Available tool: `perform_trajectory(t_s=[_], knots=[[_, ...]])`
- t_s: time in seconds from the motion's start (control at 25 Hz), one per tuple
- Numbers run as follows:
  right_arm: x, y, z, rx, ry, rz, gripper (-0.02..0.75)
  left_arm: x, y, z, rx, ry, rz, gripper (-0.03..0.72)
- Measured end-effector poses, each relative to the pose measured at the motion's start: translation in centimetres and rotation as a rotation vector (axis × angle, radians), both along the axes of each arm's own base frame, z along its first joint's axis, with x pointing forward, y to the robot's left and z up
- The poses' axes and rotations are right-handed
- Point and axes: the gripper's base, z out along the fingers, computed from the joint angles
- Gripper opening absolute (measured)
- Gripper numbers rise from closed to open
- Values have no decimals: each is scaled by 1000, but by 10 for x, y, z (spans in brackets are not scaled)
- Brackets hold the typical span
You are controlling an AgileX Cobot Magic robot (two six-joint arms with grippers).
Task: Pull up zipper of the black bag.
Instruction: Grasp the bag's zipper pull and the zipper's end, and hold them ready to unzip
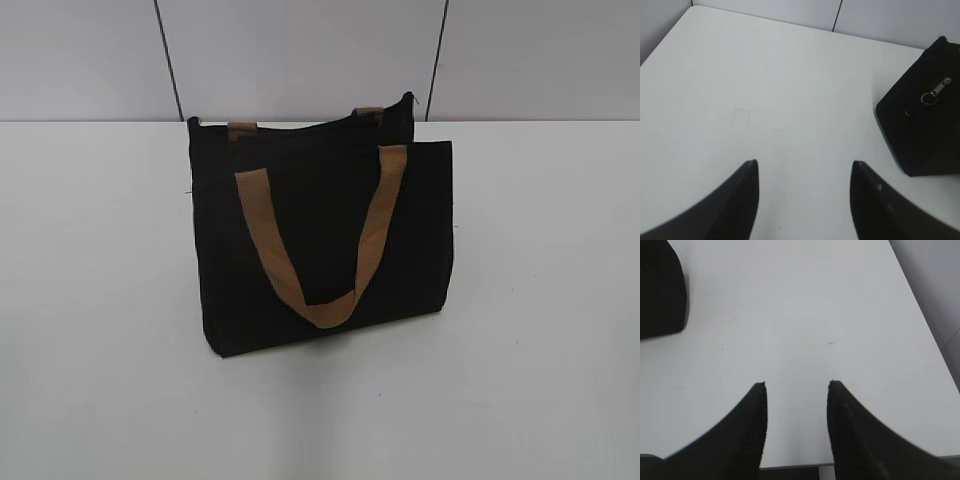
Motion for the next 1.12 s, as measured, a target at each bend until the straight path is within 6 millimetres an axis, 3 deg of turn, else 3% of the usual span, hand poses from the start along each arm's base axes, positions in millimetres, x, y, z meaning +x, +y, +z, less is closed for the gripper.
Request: perform_trajectory(t_s=[0.32, 0.48, 0.76, 1.12], knots=[[0, 0, 0, 0, 0, 0, 318, 1, 0, 1, 1, -1, 1, 438], [0, 0, 0, 0, 0, 0, 318, 12, -1, 17, -3, -78, 0, 438], [0, 0, 0, 0, 0, 0, 318, 47, -3, 37, -8, -171, -2, 438], [0, 0, 0, 0, 0, 0, 318, 125, -20, 52, 27, -304, -126, 438]])
